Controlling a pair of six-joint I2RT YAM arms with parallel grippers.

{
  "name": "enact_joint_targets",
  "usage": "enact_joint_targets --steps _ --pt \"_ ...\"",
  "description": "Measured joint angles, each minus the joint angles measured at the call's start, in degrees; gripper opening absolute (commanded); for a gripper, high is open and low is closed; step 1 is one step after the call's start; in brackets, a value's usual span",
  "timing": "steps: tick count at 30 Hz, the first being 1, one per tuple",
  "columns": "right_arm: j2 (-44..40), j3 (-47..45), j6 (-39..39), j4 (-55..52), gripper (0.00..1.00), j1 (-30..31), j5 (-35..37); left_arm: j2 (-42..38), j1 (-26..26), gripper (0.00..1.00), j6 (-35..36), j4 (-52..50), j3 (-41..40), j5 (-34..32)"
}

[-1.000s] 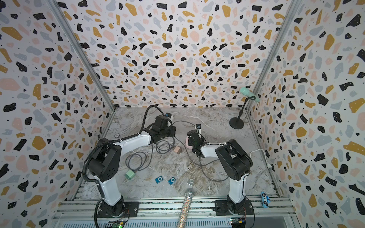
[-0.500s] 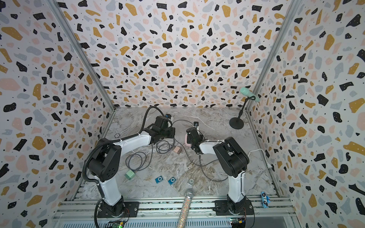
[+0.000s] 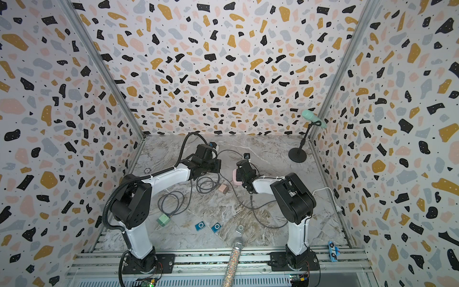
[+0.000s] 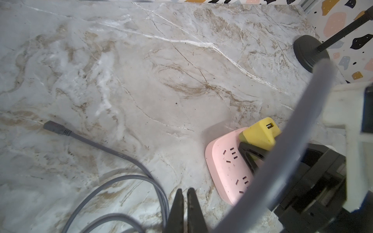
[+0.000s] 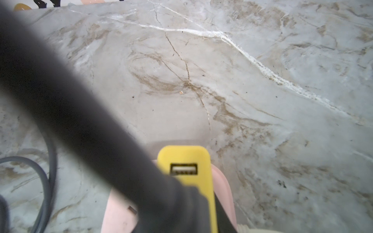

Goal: Charge mp3
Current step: Insert the plug into the socket.

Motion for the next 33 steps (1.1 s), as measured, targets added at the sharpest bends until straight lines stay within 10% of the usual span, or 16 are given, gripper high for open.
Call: enact_joint_targets --steps 9,33 --pt "0.04 6.1 -0.61 -11.63 0.48 1.01 -0.42 0.0 0.0 0.05 -0.13 0.17 0.02 0.0" --pt "-7.93 0.33 -0.83 -13.29 0.59 1.25 0.24 -0.15 -0.57 0.05 -0.76 1.27 0.02 -0.02"
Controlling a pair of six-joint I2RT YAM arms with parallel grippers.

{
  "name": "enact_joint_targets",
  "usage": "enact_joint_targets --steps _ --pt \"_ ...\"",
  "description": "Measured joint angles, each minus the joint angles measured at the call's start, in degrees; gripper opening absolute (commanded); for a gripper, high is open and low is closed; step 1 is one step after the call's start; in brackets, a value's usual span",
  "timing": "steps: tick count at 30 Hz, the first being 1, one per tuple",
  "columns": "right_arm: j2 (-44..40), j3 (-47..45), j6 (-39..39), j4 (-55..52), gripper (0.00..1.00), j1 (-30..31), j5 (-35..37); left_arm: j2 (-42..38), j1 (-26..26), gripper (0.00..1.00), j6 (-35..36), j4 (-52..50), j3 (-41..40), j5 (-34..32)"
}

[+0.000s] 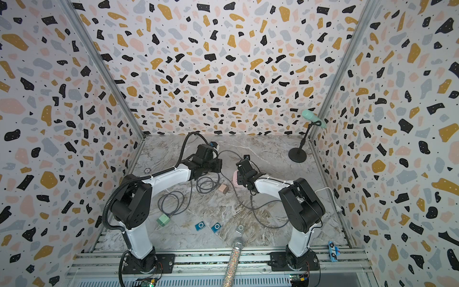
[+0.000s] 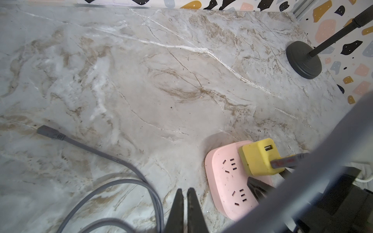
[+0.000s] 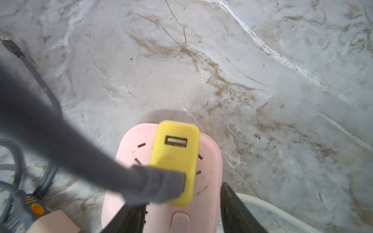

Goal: Charge mp3
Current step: Insert the plug into the socket.

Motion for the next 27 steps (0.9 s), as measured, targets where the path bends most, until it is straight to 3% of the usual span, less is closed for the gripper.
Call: enact_joint_targets --steps 6,14,27 --pt "-1.38 0.0 -0.98 1.64 0.57 0.0 0.02 -0.68 -0.15 0.06 -0.31 0.04 0.0 0.02" --pt "-1.38 0.0 -1.9 2.71 0.44 0.0 0.04 -0.68 -0.26 0.06 -0.31 0.02 0.0 0.02" --pt "-0.2 -0.13 -2.93 5.09 0.41 0.0 0.2 -0.68 -0.46 0.06 -0.26 0.0 0.0 0.63"
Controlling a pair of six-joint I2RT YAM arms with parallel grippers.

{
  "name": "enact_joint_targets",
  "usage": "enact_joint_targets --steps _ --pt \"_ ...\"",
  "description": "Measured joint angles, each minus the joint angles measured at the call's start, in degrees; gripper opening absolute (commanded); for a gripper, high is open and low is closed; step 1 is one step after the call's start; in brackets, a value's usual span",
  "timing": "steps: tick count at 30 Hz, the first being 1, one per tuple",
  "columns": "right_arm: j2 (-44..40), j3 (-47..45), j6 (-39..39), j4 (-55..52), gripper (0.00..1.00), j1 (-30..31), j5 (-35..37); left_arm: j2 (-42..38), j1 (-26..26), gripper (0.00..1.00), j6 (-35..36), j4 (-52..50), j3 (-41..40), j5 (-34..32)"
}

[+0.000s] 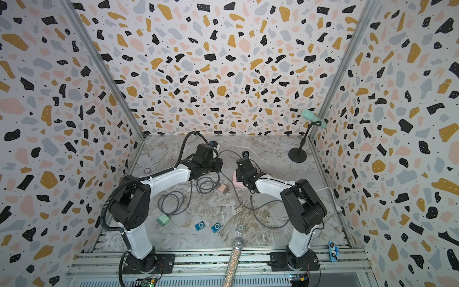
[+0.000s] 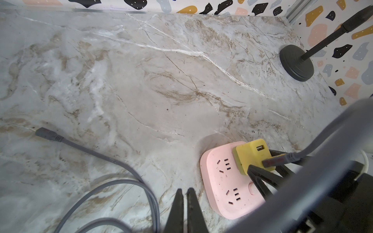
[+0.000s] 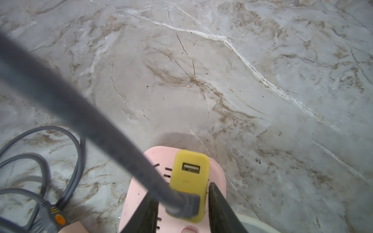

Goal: Charge mp3
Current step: Insert the plug into the socket.

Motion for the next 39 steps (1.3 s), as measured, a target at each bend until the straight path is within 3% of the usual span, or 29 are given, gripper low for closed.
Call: enact_joint_targets --steps 3,12,22,39 --pt "0.63 -0.59 -0.15 0.76 0.39 0.0 -0.02 0.0 -0.31 0.06 0.04 -0.2 0.39 0.48" --pt "1.25 -2.12 -0.85 3.32 0.17 0.04 0.35 0.0 -0.55 0.06 0.2 -0.22 1.79 0.76" --pt "1.25 -3.87 -1.73 6.01 0.11 0.92 1.42 0.0 -0.57 0.07 0.17 -0.17 1.79 0.96" --pt "4.0 -3.96 -1.27 9.11 0.08 1.01 1.64 0.52 -0.87 0.11 -0.17 -0.13 1.79 3.67"
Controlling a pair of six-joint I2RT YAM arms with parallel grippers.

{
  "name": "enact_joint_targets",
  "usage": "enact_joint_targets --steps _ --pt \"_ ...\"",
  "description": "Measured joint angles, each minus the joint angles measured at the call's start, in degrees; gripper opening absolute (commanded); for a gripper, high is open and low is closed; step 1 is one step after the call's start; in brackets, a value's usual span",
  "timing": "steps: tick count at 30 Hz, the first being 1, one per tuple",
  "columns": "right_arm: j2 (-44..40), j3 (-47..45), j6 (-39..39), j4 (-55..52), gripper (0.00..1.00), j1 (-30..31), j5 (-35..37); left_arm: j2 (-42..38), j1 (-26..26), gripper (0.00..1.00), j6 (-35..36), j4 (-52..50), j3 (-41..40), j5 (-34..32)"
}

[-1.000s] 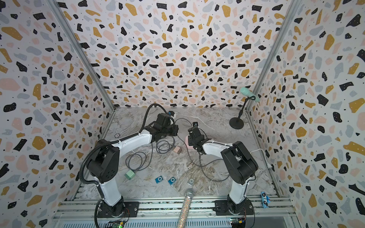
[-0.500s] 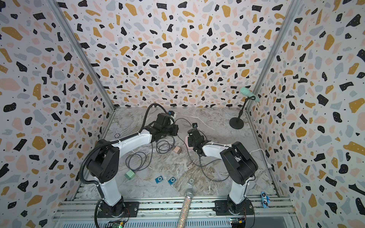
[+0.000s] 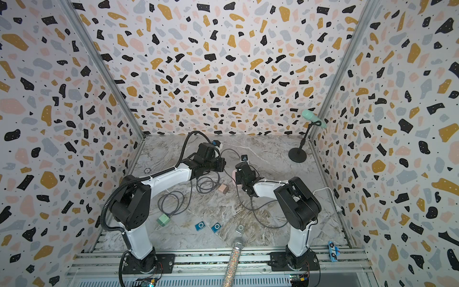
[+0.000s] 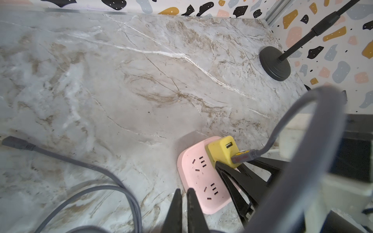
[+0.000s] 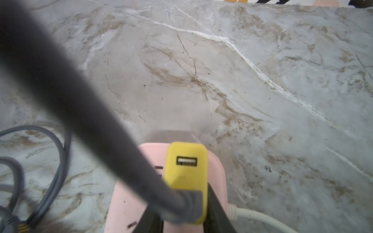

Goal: Charge mp3
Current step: Insert the plug into the socket.

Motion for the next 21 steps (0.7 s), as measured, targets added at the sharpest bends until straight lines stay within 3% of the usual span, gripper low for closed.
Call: enact_joint_targets --steps 6,17,21 --pt "1.6 2.8 -0.33 -0.98 0.19 -1.03 -0.46 4.26 -0.04 0.14 -0.57 0.02 1.42 0.87" --pt "-0.09 4.98 -4.33 -11.28 0.73 -7.39 -6.01 7.19 -0.39 0.2 -3.98 0.74 5.7 0.98" --pt "-3.69 3.34 -4.5 -14.78 0.74 -7.28 -8.41 7.21 -0.42 0.21 -4.15 0.48 7.54 1.77"
